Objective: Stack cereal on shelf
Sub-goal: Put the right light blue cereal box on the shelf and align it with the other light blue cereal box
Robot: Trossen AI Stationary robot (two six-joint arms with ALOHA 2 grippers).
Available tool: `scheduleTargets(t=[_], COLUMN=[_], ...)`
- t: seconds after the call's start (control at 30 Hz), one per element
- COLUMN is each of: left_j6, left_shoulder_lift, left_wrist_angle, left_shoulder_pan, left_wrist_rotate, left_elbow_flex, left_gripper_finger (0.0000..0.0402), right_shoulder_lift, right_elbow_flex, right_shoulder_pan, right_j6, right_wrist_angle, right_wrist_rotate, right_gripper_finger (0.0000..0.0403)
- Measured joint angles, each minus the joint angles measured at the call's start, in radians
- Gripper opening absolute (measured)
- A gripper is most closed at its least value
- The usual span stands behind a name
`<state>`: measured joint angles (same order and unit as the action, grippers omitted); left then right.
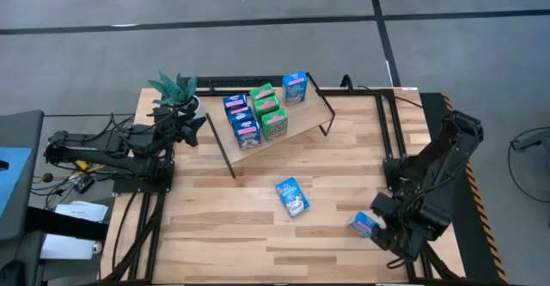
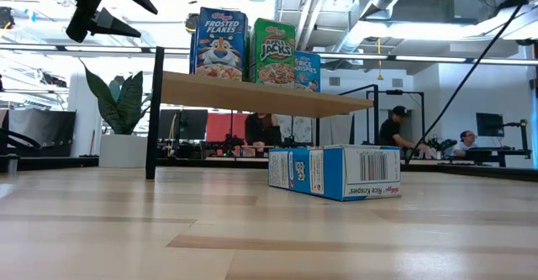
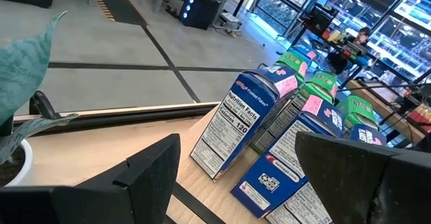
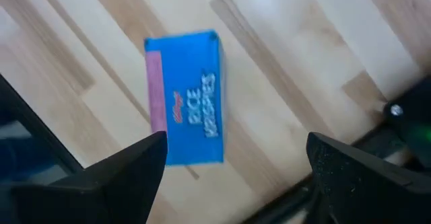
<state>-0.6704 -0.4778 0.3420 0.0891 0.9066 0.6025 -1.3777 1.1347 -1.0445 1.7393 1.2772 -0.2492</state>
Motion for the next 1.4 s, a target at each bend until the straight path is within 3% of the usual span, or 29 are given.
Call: scheduleTargets(t=[0.4, 0.97, 1.4], left_j6=[-0.008, -0.032, -0.046], left_shoulder_lift=[0.000, 0.000, 0.000], left_wrist_angle=[0.000, 0.006, 0.005], left_shoulder_pan=[0.000, 0.000, 0.000], left_wrist_rotate=[0.015, 0.022, 0.022], left_elbow_flex=[0.000, 0.000, 0.000], left_gripper_finger=[0.0283, 0.0283, 0.0283], right_shoulder_lift=[-0.003, -0.116, -0.115], right_elbow_flex=[0.000, -0.001, -0.001], right_shoulder_pan=[-0.027, -0.043, -0.055], right_j6=[0.044, 0.017, -0.010], right_wrist_angle=[-0.034, -0.049, -0.057], right_wrist_rotate=[-0.040, -0.042, -0.037], right_gripper_finger=[0.0377, 0.0373, 0.0253])
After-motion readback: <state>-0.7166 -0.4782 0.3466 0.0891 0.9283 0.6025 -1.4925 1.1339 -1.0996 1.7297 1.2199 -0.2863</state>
